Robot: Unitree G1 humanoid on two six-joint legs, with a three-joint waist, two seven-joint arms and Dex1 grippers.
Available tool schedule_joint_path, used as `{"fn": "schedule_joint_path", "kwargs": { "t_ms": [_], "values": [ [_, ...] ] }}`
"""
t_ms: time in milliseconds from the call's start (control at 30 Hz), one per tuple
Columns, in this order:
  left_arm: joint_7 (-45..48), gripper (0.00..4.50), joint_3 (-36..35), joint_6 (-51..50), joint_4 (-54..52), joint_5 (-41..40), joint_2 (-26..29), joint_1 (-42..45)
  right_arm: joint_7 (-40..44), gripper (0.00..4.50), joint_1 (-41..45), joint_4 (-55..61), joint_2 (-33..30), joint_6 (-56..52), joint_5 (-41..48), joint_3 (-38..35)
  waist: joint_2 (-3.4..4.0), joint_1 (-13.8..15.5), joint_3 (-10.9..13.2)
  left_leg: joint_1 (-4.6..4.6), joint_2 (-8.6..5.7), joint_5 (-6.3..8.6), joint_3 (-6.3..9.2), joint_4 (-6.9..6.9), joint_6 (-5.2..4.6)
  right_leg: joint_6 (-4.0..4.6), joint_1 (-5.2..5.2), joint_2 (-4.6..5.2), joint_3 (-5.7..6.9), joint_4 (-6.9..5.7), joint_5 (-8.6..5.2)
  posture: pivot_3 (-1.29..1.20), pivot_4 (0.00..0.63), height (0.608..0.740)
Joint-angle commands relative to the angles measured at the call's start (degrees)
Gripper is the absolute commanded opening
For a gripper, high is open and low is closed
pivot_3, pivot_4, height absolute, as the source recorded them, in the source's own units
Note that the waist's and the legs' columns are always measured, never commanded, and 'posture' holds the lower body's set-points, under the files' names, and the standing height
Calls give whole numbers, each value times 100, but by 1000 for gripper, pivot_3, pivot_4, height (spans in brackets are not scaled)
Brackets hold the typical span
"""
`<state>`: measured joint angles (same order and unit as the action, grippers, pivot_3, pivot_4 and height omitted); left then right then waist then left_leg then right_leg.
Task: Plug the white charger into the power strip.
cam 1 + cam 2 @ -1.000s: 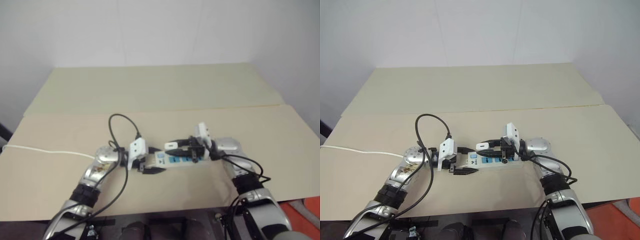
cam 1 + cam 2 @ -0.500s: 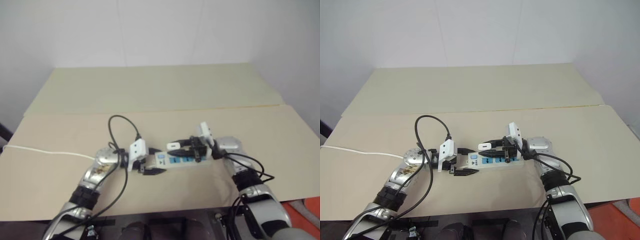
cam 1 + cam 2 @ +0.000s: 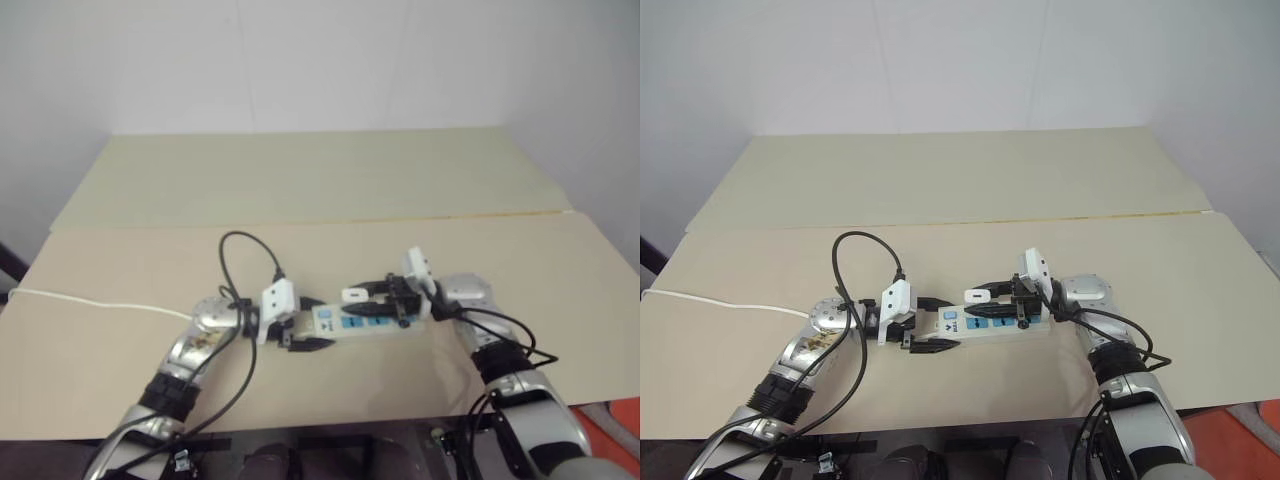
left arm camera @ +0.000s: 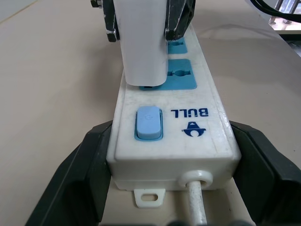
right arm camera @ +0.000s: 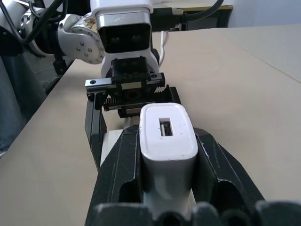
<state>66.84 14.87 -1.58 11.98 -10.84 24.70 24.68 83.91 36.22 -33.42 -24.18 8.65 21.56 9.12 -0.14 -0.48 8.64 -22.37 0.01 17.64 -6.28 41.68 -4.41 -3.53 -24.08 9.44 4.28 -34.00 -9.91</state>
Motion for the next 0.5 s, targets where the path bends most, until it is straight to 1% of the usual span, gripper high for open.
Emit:
{"fn": "schedule_joint_path", "kwargs": {
  "t_ms": [33,233,500],
  "values": [
    [274,3265,-157,-29,67,31,515,-197,-108,1099,-232,-966,-994,40,-582,-265,-1,-2,0,0,0,0,0,0,0,0,0,0,0,0,0,0,150,740],
    [253,3265,-120,-14,78,39,473,-189,57,1099,-56,-862,-736,120,-609,68,-2,-11,-1,4,2,0,0,0,0,1,1,1,0,0,-1,0,150,740],
    [221,3265,-56,-3,71,31,446,-180,-195,1099,122,-484,-38,-113,-530,415,-1,-49,-3,11,9,1,-2,-1,3,11,-3,0,0,0,-6,0,150,740]
  ]
}}
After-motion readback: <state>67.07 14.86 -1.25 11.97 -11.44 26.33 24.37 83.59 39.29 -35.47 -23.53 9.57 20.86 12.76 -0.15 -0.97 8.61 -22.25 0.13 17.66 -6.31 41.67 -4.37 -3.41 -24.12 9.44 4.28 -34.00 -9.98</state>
